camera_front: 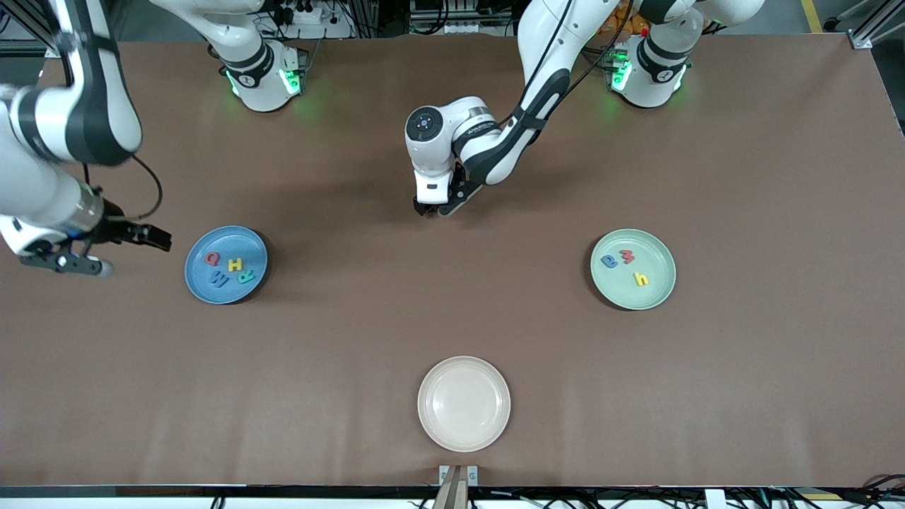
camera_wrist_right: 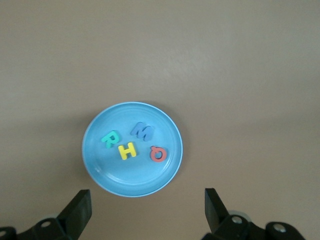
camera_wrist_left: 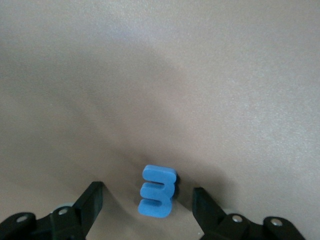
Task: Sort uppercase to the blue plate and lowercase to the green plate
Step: 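Grasp the blue 3 with the left gripper while the right gripper withdraws, then carry the blue 3 over the green plate with the left gripper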
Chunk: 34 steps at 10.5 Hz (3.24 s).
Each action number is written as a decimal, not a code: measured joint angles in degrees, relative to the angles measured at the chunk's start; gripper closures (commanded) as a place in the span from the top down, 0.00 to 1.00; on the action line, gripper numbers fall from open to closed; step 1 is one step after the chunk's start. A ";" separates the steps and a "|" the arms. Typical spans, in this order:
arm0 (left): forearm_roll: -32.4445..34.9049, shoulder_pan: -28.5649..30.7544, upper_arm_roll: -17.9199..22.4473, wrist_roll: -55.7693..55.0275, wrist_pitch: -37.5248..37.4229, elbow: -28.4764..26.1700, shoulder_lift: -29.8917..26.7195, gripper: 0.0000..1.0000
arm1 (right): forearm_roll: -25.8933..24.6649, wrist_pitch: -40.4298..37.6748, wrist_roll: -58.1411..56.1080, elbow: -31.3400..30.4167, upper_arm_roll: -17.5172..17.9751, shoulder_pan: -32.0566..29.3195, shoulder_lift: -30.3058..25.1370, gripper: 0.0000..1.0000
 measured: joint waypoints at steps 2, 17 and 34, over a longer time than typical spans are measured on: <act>0.05 -0.01 0.05 0.00 -0.20 0.17 -0.11 0.43 | 0.00 0.17 -2.09 0.61 -0.05 1.65 -3.42 1.00; 0.21 1.36 0.86 0.68 -0.24 0.94 -0.77 0.24 | 7.32 -24.18 -8.74 24.32 -2.87 3.60 -4.62 1.00; 4.34 20.28 2.95 28.53 -10.29 -13.83 -11.85 0.17 | 5.08 -27.54 -5.88 24.47 -2.43 8.15 -3.37 1.00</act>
